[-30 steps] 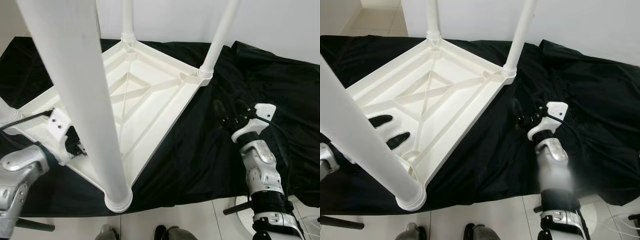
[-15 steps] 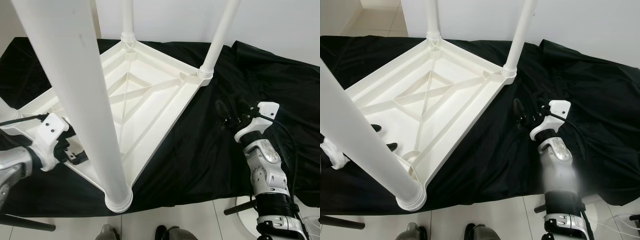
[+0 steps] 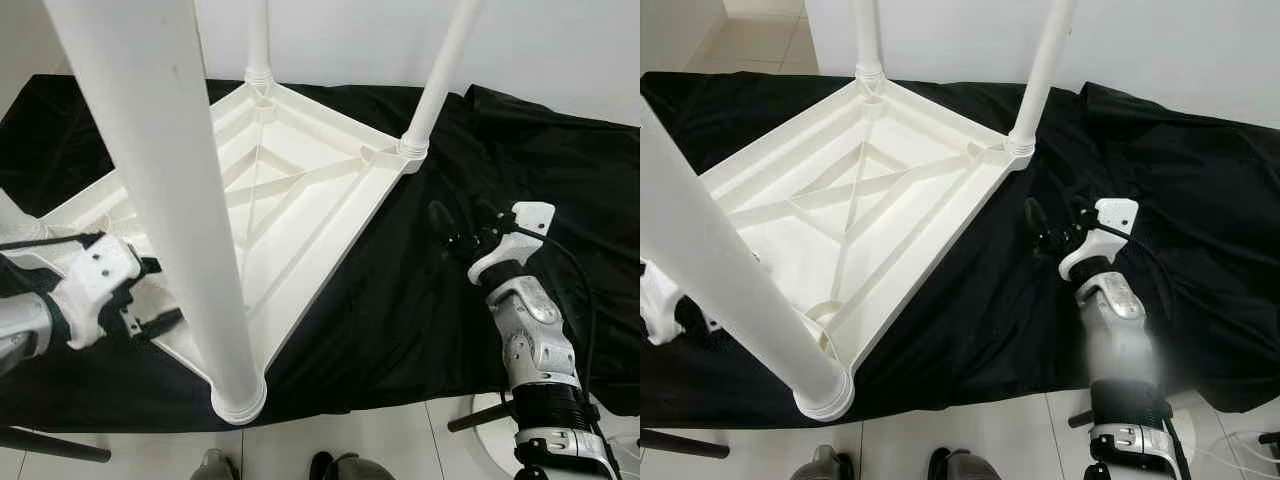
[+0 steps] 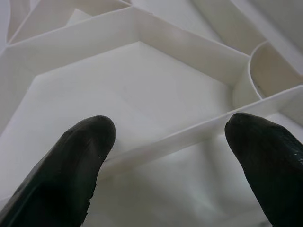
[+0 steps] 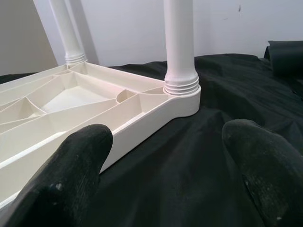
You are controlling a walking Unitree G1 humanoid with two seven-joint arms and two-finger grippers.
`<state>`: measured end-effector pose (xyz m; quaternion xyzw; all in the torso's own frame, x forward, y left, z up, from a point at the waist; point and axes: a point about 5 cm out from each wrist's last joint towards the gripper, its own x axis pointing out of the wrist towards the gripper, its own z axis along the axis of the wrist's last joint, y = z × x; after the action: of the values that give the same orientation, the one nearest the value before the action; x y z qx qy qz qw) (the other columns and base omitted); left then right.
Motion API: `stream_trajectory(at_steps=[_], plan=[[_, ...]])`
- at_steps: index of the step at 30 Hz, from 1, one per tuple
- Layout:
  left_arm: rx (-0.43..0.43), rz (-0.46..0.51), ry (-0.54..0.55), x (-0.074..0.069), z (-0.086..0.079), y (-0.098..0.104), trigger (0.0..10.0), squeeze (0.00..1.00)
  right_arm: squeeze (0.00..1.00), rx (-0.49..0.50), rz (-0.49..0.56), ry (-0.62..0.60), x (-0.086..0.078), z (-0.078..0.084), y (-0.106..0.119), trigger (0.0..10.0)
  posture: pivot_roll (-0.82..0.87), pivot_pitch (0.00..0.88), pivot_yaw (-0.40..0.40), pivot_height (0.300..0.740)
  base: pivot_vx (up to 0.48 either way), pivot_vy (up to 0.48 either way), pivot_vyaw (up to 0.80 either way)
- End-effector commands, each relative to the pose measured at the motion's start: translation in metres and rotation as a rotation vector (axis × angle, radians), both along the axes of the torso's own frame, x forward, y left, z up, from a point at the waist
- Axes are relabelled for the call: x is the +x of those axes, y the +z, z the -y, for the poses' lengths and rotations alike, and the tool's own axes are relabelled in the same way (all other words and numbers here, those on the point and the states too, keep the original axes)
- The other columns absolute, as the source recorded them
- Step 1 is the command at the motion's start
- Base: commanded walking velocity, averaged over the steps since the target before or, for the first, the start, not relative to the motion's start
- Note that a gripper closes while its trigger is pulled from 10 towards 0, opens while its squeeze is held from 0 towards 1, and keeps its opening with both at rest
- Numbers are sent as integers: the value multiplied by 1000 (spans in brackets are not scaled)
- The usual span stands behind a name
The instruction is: Building children table
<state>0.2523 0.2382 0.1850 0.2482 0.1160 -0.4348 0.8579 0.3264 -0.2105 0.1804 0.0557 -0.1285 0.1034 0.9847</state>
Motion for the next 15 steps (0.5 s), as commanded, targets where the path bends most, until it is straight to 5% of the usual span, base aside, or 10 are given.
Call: stream_trajectory(at_steps=[1,15], plan=[[45,-228,-394,-20,6,-5,10000,0,0,-17,-21,8,1,0,-2,10000,55,114,-84,740,0,0,0],[126,-177,-360,2,10,-20,10000,0,0,-24,-14,20,4,-4,0,10000,37,93,-75,740,0,0,0]])
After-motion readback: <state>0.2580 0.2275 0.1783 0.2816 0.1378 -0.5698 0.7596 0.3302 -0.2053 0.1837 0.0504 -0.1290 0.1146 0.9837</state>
